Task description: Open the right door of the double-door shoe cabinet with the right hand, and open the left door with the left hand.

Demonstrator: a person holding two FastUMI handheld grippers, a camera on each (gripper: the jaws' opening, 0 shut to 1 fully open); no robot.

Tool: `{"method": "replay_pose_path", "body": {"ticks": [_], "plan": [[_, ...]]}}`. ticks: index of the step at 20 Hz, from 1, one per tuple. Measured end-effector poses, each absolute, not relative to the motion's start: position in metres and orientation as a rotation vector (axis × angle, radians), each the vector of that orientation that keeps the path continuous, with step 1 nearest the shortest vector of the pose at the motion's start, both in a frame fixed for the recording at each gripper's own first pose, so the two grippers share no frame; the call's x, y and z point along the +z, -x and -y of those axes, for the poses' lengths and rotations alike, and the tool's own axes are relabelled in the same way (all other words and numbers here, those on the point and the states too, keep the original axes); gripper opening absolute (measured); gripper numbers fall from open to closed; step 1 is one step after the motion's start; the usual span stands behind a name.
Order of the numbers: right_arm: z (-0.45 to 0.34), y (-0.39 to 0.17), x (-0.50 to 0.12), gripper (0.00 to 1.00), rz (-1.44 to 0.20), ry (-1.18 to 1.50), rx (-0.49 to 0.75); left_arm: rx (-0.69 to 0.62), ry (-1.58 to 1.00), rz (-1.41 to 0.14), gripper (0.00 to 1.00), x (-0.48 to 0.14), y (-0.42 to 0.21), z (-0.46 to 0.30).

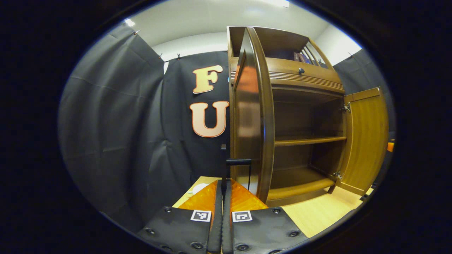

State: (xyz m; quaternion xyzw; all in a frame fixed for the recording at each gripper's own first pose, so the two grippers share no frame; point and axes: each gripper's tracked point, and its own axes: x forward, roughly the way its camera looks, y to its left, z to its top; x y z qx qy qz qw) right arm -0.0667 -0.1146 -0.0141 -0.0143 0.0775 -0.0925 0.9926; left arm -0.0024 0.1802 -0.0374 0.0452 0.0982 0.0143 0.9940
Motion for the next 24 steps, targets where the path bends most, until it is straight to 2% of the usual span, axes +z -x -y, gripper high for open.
{"method": "replay_pose_path", "body": {"ticks": [6,7,8,9,10,12,14,17,19,22,23,24], "plan": [[0.080,0.067,-0.011,0.92,-0.148,0.022,-0.190,-0.131,-0.052,-0.164,0.08,-0.038,-0.005,-0.228],[0.075,0.065,-0.009,0.98,-0.146,0.025,-0.190,-0.157,-0.056,-0.165,0.08,-0.037,-0.007,-0.233],[0.071,0.064,-0.009,0.85,-0.149,0.028,-0.190,-0.186,-0.050,-0.168,0.08,-0.037,-0.008,-0.236],[0.067,0.065,-0.009,0.85,-0.151,0.029,-0.191,-0.210,-0.039,-0.171,0.08,-0.037,-0.009,-0.240],[0.062,0.065,-0.006,0.98,-0.146,0.030,-0.190,-0.225,-0.030,-0.180,0.08,-0.039,-0.011,-0.246],[0.056,0.061,0.000,0.98,-0.132,0.029,-0.189,-0.273,-0.011,-0.189,0.19,-0.042,-0.013,-0.247],[0.054,0.059,0.002,0.98,-0.131,0.038,-0.187,-0.287,-0.011,-0.188,0.19,-0.042,-0.008,-0.246],[0.052,0.056,0.000,0.98,-0.132,0.032,-0.181,-0.243,-0.016,-0.206,0.17,-0.047,0.016,-0.254],[0.050,0.055,-0.001,0.98,-0.133,0.029,-0.174,-0.165,0.004,-0.215,0.17,-0.045,0.041,-0.263],[0.048,0.049,-0.006,0.98,-0.139,0.041,-0.159,-0.097,0.023,-0.210,0.19,-0.031,0.078,-0.249],[0.047,0.046,-0.007,0.98,-0.139,0.049,-0.155,-0.053,0.043,-0.189,0.13,-0.020,0.081,-0.244],[0.047,0.042,-0.007,0.92,-0.133,0.057,-0.151,-0.011,0.067,-0.173,0.08,-0.013,0.080,-0.235]]}}
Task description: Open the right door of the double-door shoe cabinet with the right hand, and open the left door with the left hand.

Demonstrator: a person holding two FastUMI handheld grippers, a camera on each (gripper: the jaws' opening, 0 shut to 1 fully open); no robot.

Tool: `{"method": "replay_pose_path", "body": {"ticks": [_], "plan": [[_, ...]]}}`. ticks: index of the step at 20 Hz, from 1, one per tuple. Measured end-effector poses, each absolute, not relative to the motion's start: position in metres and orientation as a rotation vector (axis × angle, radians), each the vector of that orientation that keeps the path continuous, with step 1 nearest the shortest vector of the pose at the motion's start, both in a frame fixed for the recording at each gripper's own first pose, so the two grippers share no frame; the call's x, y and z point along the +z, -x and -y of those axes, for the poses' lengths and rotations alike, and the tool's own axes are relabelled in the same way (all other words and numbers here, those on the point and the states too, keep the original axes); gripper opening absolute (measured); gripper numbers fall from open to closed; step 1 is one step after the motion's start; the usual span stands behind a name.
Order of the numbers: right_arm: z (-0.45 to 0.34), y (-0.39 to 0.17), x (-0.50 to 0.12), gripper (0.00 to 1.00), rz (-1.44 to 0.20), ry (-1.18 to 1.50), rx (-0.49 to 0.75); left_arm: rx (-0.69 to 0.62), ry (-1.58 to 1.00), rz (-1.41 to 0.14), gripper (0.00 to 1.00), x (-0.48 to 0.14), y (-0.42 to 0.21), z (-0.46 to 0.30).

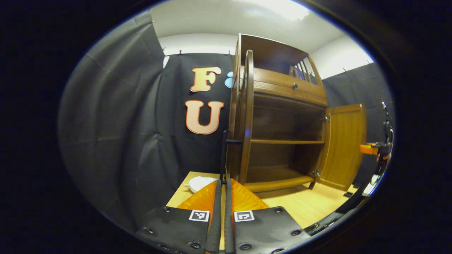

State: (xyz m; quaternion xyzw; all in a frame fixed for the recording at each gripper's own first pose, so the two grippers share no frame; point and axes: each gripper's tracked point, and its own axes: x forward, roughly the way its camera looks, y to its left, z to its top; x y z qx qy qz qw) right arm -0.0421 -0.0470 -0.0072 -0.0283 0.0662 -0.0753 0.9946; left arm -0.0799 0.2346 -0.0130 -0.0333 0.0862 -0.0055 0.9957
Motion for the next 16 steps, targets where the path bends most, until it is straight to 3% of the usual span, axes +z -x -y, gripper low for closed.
{"method": "replay_pose_path", "body": {"ticks": [1,3,4,5,6,7,9,10,13,15,16], "plan": [[0.048,0.038,-0.007,0.92,-0.128,0.063,-0.152,0.013,0.081,-0.165,0.02,-0.011,0.079,-0.219],[0.054,0.030,-0.009,0.92,-0.128,0.070,-0.168,0.029,0.088,-0.141,0.22,-0.005,0.070,-0.181],[0.053,0.028,-0.012,0.92,-0.133,0.067,-0.160,0.006,0.089,-0.127,0.12,-0.002,0.062,-0.158],[0.053,0.027,-0.015,0.92,-0.138,0.067,-0.148,-0.013,0.099,-0.119,0.12,-0.003,0.056,-0.136],[0.053,0.027,-0.017,0.92,-0.145,0.069,-0.138,-0.029,0.110,-0.126,0.02,-0.007,0.048,-0.115],[0.054,0.027,-0.019,0.92,-0.150,0.067,-0.126,-0.030,0.116,-0.137,0.02,-0.012,0.042,-0.100],[0.055,0.029,-0.019,0.92,-0.147,0.056,-0.107,-0.003,0.099,-0.136,0.15,-0.018,0.031,-0.078],[0.056,0.030,-0.020,0.92,-0.143,0.048,-0.102,0.013,0.089,-0.125,0.27,-0.022,0.027,-0.070],[0.070,0.030,-0.024,0.92,-0.148,0.034,-0.106,0.023,0.100,-0.162,0.43,-0.042,0.017,-0.043],[0.077,0.029,-0.026,0.92,-0.149,0.037,-0.105,0.054,0.088,-0.171,0.46,-0.047,0.013,-0.038],[0.079,0.029,-0.028,0.92,-0.148,0.038,-0.101,0.064,0.076,-0.166,0.53,-0.047,0.012,-0.036]]}}
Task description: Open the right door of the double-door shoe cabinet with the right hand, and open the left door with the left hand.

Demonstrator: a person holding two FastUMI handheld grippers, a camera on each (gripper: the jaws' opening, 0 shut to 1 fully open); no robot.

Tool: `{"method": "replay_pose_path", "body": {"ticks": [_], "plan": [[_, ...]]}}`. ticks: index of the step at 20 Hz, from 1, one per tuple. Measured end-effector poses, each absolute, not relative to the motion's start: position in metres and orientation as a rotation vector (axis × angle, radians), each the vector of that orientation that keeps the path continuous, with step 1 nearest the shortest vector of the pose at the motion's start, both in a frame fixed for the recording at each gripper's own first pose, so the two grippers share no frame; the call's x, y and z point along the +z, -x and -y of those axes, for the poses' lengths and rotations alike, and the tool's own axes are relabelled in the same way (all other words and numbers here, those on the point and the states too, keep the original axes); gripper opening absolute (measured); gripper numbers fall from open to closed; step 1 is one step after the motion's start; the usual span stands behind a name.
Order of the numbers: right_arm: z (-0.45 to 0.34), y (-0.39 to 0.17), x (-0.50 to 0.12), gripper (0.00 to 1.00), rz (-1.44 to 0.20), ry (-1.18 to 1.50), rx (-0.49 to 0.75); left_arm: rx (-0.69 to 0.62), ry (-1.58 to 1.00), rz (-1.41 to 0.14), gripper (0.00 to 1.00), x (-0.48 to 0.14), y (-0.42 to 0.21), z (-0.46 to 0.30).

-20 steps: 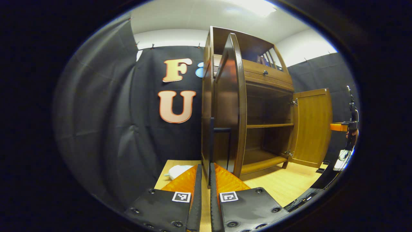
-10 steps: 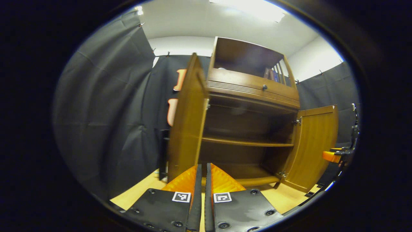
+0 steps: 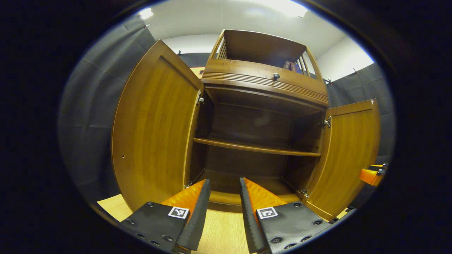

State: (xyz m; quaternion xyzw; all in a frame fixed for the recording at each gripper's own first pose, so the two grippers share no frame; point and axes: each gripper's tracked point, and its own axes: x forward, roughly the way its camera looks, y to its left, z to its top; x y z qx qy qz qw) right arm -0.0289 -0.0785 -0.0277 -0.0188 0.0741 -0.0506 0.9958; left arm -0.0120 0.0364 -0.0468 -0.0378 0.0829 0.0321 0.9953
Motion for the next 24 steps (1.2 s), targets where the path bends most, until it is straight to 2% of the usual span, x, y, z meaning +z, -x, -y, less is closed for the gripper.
{"method": "replay_pose_path", "body": {"ticks": [3,4,7,9,10,12,13,14,15,17,18,19,20,24], "plan": [[0.083,0.030,-0.031,0.92,-0.148,0.051,-0.084,0.072,0.038,-0.157,0.73,-0.048,0.012,-0.030],[0.085,0.031,-0.033,0.92,-0.150,0.061,-0.083,0.081,0.019,-0.164,0.67,-0.050,0.012,-0.030],[0.084,0.030,-0.034,0.92,-0.140,0.071,-0.078,0.079,-0.013,-0.158,0.79,-0.049,0.016,-0.026],[0.079,0.029,-0.037,0.97,-0.144,0.055,-0.057,0.065,-0.038,-0.143,0.84,-0.048,0.016,-0.020],[0.075,0.029,-0.037,0.91,-0.145,0.049,-0.042,0.063,-0.046,-0.137,0.87,-0.047,0.014,-0.019],[0.071,0.029,-0.036,0.91,-0.140,0.044,-0.023,0.066,-0.048,-0.138,0.92,-0.047,0.015,-0.016],[0.070,0.027,-0.035,0.97,-0.139,0.042,-0.021,0.073,-0.044,-0.135,0.92,-0.047,0.015,-0.017],[0.070,0.026,-0.036,0.97,-0.140,0.041,-0.022,0.075,-0.038,-0.130,0.93,-0.045,0.015,-0.016],[0.069,0.025,-0.037,0.91,-0.141,0.039,-0.022,0.072,-0.033,-0.132,0.94,-0.045,0.015,-0.016],[0.064,0.026,-0.039,0.94,-0.148,0.029,-0.006,0.065,-0.029,-0.138,0.94,-0.045,0.015,-0.016],[0.062,0.025,-0.039,0.92,-0.150,0.029,0.000,0.063,-0.030,-0.136,0.94,-0.044,0.014,-0.017],[0.061,0.023,-0.039,0.94,-0.150,0.035,0.000,0.064,-0.033,-0.135,0.94,-0.044,0.013,-0.018],[0.061,0.022,-0.041,0.92,-0.152,0.041,-0.002,0.066,-0.037,-0.134,0.94,-0.043,0.013,-0.019],[0.054,0.019,-0.044,0.92,-0.153,0.044,0.001,0.058,-0.044,-0.133,0.94,-0.043,0.012,-0.021]]}}
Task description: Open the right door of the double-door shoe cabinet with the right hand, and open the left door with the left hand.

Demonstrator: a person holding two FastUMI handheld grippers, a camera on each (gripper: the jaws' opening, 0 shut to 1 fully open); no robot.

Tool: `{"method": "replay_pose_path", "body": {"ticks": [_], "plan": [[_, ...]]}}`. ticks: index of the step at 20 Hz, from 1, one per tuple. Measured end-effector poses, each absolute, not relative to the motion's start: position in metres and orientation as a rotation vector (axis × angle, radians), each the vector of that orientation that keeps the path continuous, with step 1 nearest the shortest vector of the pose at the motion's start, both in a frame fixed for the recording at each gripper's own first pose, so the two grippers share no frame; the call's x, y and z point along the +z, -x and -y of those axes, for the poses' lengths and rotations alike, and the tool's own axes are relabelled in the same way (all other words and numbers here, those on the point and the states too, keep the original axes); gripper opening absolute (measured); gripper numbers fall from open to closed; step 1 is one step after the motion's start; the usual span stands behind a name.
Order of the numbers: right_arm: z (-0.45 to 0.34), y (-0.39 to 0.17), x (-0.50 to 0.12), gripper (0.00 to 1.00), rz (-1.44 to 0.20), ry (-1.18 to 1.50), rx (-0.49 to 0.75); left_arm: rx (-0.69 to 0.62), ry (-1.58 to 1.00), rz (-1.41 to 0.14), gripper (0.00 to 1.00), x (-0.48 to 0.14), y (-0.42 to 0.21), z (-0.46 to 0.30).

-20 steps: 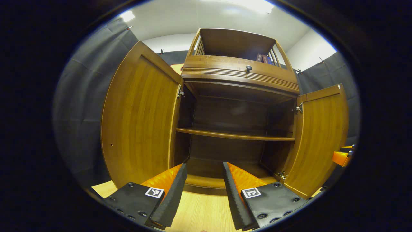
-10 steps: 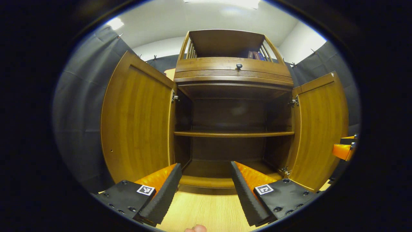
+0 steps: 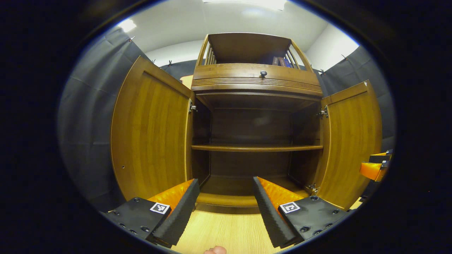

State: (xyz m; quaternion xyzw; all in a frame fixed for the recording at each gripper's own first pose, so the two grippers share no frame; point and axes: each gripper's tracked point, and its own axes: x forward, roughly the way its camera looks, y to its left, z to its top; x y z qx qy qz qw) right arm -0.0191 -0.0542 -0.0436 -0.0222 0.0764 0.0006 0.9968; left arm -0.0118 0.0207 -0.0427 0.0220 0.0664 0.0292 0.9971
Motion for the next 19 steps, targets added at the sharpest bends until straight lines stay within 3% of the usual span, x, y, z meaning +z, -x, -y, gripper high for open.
{"method": "replay_pose_path", "body": {"ticks": [6,7,8,12,14,16,19], "plan": [[0.051,0.019,-0.045,0.92,-0.148,0.040,-0.007,0.062,-0.050,-0.121,0.94,-0.039,0.011,-0.024],[0.050,0.019,-0.046,0.98,-0.149,0.037,-0.004,0.062,-0.052,-0.120,0.94,-0.039,0.010,-0.025],[0.050,0.019,-0.046,0.98,-0.150,0.037,-0.003,0.064,-0.054,-0.117,0.94,-0.039,0.010,-0.025],[0.048,0.017,-0.046,0.86,-0.149,0.035,-0.003,0.070,-0.051,-0.118,0.94,-0.039,0.008,-0.028],[0.047,0.016,-0.046,0.86,-0.148,0.032,-0.003,0.072,-0.051,-0.121,0.94,-0.040,0.008,-0.029],[0.046,0.015,-0.047,0.98,-0.150,0.031,0.000,0.072,-0.050,-0.119,0.94,-0.040,0.008,-0.029],[0.044,0.014,-0.048,0.98,-0.152,0.031,0.005,0.076,-0.051,-0.118,0.94,-0.041,0.011,-0.028]]}}
